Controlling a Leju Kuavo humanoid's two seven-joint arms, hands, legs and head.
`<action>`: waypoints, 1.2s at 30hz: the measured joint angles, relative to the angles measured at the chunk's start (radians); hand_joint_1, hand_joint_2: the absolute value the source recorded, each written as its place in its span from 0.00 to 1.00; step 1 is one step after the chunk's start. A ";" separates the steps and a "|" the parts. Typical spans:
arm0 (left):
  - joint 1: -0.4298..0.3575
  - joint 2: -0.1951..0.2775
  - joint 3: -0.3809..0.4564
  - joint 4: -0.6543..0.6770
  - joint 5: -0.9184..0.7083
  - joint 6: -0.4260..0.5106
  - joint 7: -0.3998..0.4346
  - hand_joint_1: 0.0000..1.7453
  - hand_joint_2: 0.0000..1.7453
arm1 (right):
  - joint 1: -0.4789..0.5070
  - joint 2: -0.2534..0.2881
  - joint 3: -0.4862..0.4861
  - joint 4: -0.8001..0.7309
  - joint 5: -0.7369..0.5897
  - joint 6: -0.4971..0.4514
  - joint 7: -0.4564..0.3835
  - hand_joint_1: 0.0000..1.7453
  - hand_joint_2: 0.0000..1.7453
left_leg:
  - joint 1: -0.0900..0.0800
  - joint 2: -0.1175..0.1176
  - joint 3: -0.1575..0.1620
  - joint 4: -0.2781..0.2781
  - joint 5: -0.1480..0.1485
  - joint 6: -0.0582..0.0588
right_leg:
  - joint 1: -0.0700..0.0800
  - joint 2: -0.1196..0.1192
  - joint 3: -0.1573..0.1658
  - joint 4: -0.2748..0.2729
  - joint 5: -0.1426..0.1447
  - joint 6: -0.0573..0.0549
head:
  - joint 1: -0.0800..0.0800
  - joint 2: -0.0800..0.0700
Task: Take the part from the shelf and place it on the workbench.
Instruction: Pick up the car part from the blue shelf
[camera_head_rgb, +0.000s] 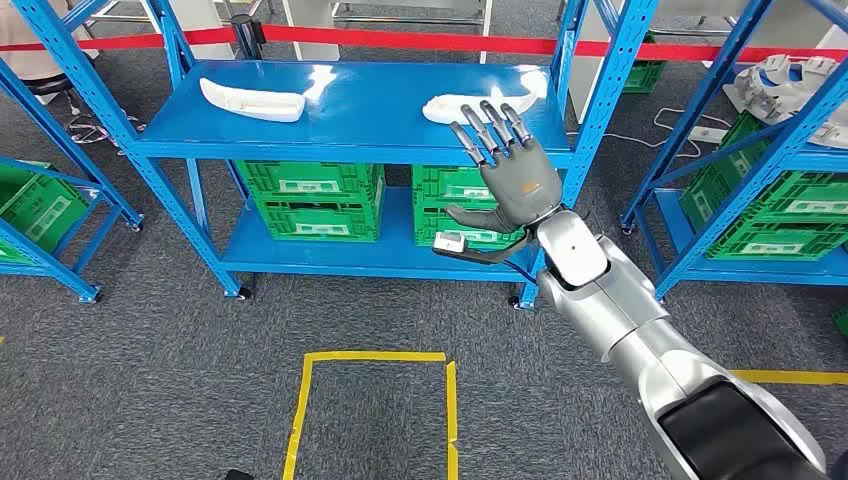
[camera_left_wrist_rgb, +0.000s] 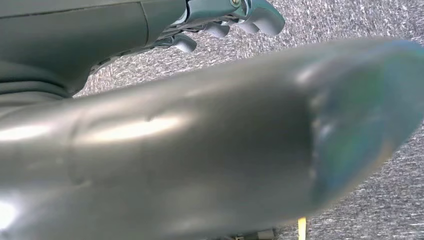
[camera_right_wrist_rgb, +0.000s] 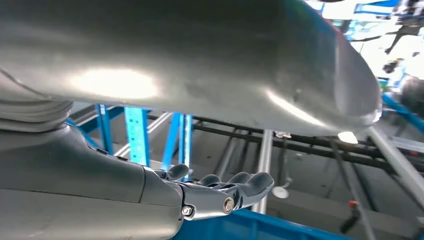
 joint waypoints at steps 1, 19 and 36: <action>0.000 0.000 0.000 0.000 0.000 0.000 0.000 0.00 0.00 | 0.001 0.000 -0.001 0.000 0.004 0.000 0.009 0.00 0.00 | 0.000 0.000 0.000 0.000 0.000 0.000 | 0.000 0.000 0.000 0.000 0.000 0.000 | 0.000 0.000; 0.003 -0.003 0.018 0.002 -0.018 0.001 0.005 0.00 0.00 | 0.017 0.012 -0.073 0.000 0.059 0.040 0.107 0.00 0.00 | -0.003 0.000 -0.001 0.002 -0.001 0.001 | -0.007 0.000 0.000 -0.001 0.001 0.002 | 0.000 0.000; -0.004 -0.008 0.018 0.000 -0.039 -0.007 0.020 0.00 0.00 | 0.032 0.013 -0.105 -0.004 0.059 0.063 0.092 0.00 0.00 | 0.016 -0.004 0.029 -0.007 -0.029 0.003 | -0.023 0.006 -0.176 0.121 0.080 0.031 | 0.004 0.000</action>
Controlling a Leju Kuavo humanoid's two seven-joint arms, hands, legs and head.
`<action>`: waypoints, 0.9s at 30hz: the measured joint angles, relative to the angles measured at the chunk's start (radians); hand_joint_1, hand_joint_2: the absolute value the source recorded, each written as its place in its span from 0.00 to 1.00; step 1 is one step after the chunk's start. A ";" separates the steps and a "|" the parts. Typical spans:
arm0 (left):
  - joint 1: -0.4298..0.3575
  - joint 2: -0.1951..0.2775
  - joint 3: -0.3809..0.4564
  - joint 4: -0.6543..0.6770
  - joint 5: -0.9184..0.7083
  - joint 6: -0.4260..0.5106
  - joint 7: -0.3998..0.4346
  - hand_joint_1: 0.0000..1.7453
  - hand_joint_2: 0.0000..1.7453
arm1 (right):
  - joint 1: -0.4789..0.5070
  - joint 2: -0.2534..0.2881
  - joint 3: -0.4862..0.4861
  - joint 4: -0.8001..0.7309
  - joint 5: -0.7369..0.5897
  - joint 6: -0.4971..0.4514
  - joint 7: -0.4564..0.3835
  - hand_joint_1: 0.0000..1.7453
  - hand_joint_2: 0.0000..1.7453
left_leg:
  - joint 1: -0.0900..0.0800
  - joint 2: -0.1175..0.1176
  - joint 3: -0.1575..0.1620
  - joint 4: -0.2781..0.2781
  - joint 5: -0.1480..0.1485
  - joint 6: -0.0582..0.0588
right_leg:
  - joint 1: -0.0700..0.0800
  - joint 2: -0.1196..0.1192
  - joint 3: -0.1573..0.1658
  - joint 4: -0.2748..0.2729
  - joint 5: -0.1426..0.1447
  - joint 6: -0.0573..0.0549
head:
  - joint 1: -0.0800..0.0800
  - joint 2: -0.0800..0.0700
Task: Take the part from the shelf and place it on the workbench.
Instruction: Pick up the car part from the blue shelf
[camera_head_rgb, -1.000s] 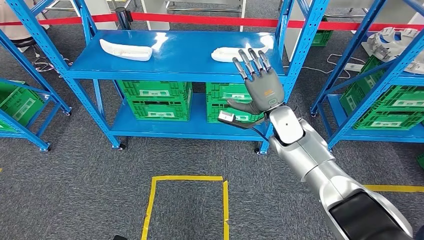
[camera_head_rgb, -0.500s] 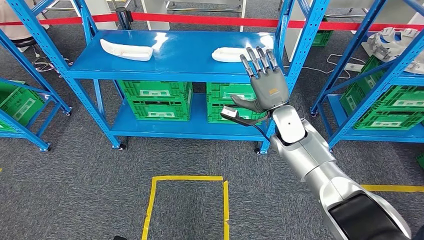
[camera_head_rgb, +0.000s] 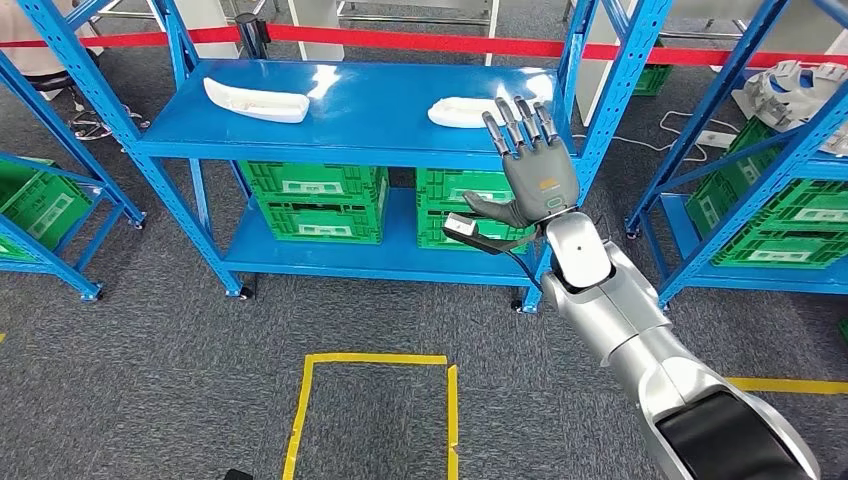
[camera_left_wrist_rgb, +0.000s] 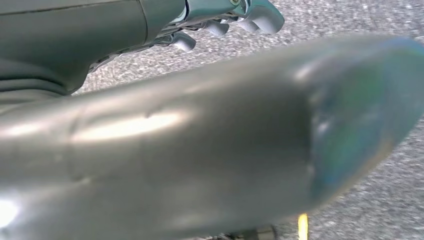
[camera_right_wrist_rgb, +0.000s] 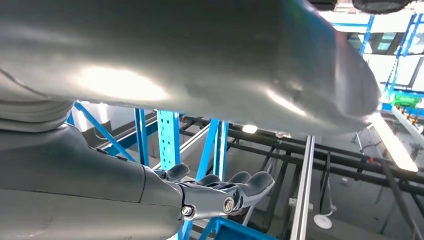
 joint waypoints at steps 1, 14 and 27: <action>-0.001 0.000 0.000 0.000 -0.002 -0.001 0.001 0.00 0.00 | 0.001 -0.001 0.000 0.000 0.000 0.000 0.000 0.00 0.00 | 0.000 -0.001 0.000 0.005 -0.007 -0.007 | 0.000 0.001 0.015 -0.044 0.018 -0.003 | 0.000 0.000; 0.005 0.015 0.000 0.001 -0.014 -0.004 0.013 0.00 0.00 | 0.056 -0.004 -0.019 -0.018 -0.002 -0.016 -0.020 0.00 0.00 | 0.001 0.003 -0.179 0.208 0.021 -0.043 | 0.004 0.009 0.103 -0.080 -0.050 -0.058 | -0.006 0.000; 0.033 0.033 0.043 0.003 0.027 0.007 -0.024 0.00 0.00 | 0.121 -0.001 -0.025 -0.020 0.000 -0.063 -0.046 0.00 0.00 | -0.003 -0.003 -0.033 -0.010 0.032 0.010 | 0.007 0.006 -0.056 0.177 -0.139 -0.008 | -0.003 0.000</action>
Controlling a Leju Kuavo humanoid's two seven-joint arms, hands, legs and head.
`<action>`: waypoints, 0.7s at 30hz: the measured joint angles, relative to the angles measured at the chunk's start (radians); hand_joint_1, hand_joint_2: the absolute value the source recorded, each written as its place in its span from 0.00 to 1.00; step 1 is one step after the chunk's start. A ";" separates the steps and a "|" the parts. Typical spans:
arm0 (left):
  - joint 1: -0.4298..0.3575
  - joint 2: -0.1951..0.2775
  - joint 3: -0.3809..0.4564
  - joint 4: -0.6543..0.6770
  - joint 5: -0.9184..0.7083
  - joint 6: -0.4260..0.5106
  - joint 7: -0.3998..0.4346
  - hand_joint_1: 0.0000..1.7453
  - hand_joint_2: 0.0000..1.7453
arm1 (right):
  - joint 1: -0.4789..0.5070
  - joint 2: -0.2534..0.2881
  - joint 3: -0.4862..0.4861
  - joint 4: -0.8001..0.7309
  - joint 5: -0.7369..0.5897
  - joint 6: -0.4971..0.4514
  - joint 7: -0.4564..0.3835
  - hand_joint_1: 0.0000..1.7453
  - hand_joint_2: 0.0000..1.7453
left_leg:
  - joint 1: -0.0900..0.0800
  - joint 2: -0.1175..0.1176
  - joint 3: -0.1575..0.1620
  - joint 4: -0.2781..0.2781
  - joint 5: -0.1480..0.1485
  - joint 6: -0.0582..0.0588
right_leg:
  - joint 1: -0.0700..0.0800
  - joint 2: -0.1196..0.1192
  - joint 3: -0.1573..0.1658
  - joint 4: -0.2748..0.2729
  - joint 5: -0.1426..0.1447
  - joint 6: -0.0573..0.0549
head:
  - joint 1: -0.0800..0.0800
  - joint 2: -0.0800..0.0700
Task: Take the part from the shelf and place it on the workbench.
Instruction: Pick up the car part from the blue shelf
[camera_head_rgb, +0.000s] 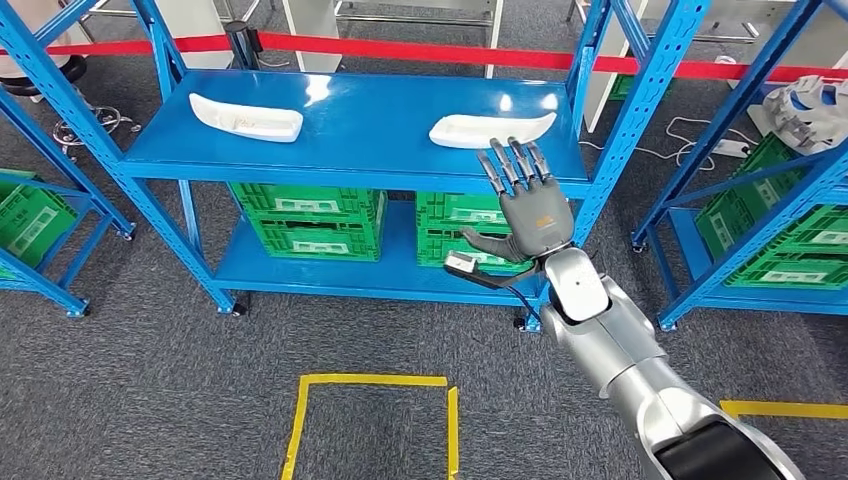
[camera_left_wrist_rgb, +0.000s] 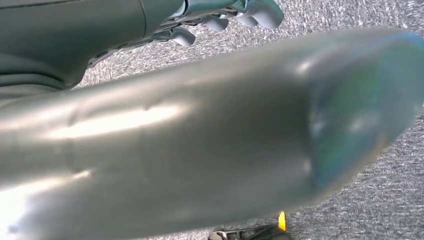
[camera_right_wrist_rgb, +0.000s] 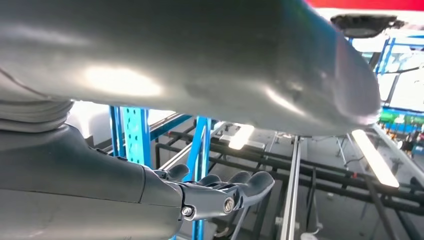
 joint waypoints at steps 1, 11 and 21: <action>0.002 0.000 0.002 0.000 0.000 0.000 0.000 0.00 0.00 | 0.003 0.000 0.000 0.000 0.000 0.000 0.000 0.00 0.00 | 0.000 -0.001 0.011 0.001 -0.009 -0.002 | 0.000 0.000 -0.007 -0.024 0.030 0.000 | 0.000 0.000; 0.003 -0.002 0.010 0.001 0.000 0.000 0.000 0.00 0.00 | 0.004 0.000 -0.002 -0.001 -0.001 -0.001 -0.005 0.00 0.00 | 0.001 0.001 0.018 0.098 -0.061 -0.051 | 0.005 0.002 0.097 -0.278 0.163 -0.054 | -0.004 0.000; 0.010 -0.014 0.017 0.006 0.017 -0.003 0.003 0.00 0.00 | -0.019 0.019 -0.003 0.022 -0.006 -0.001 -0.041 0.00 0.00 | 0.002 0.011 -0.079 0.024 0.063 -0.044 | 0.007 0.005 0.188 -0.279 0.081 -0.039 | -0.007 0.000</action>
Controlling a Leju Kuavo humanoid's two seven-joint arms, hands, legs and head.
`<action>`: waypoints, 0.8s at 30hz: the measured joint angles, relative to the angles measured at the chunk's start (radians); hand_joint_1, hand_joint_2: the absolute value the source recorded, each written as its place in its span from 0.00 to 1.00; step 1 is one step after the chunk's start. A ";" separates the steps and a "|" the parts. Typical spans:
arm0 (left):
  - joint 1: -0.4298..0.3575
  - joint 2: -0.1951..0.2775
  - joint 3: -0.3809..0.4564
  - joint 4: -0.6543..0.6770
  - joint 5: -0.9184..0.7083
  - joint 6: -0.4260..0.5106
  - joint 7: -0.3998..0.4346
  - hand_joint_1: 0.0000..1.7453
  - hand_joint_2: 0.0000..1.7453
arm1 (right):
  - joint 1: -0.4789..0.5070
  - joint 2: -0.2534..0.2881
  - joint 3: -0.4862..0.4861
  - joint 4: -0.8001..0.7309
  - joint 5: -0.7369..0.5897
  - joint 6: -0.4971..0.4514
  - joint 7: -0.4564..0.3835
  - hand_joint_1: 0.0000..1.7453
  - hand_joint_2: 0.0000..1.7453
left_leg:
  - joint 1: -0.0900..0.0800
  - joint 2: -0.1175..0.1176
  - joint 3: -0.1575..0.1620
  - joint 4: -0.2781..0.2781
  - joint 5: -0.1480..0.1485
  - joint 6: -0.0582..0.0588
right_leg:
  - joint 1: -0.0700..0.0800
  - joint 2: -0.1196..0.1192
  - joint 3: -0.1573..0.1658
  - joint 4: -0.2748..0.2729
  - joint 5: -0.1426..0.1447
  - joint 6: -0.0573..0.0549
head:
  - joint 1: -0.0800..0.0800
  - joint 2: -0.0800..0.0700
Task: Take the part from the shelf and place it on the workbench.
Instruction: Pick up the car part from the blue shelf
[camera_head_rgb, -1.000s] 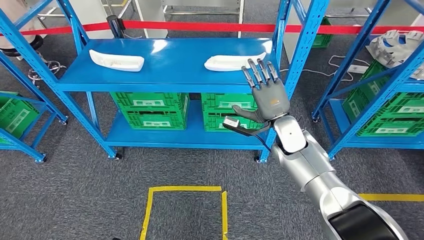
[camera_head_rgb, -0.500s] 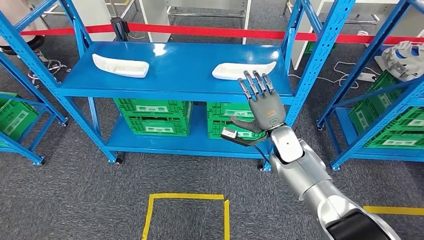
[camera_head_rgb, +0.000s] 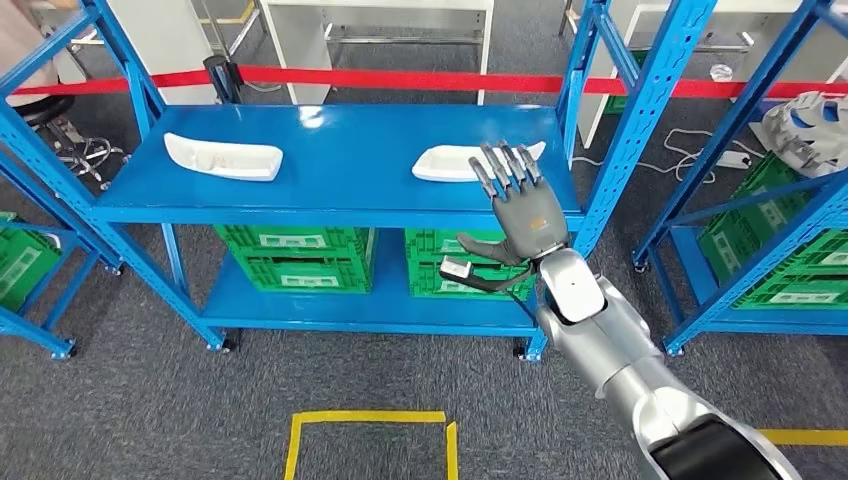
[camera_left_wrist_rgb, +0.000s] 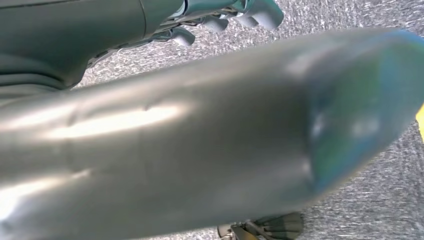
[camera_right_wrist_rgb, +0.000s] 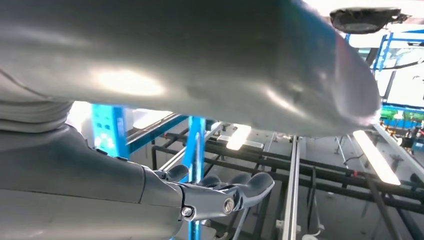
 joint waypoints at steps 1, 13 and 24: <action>-0.002 -0.002 0.002 0.000 0.001 0.000 0.000 0.00 0.00 | -0.009 0.003 0.000 0.004 0.000 0.002 0.001 0.00 0.00 | -0.002 0.000 0.003 -0.006 -0.006 0.008 | 0.002 0.000 0.002 0.000 -0.002 0.006 | 0.000 0.000; -0.014 -0.028 0.012 0.000 -0.020 -0.018 0.016 0.00 0.00 | -0.025 -0.002 -0.021 0.033 -0.001 0.012 0.024 0.00 0.00 | -0.005 -0.009 0.086 -0.017 -0.063 0.042 | 0.007 -0.006 -0.168 0.108 0.063 0.013 | 0.000 0.000; -0.018 -0.039 0.013 0.000 -0.018 -0.021 0.015 0.00 0.00 | -0.030 -0.008 -0.030 0.032 0.003 0.033 0.028 0.00 0.00 | 0.003 -0.006 -0.043 0.240 -0.174 -0.018 | 0.007 -0.004 -0.087 -0.004 0.084 -0.033 | -0.005 0.000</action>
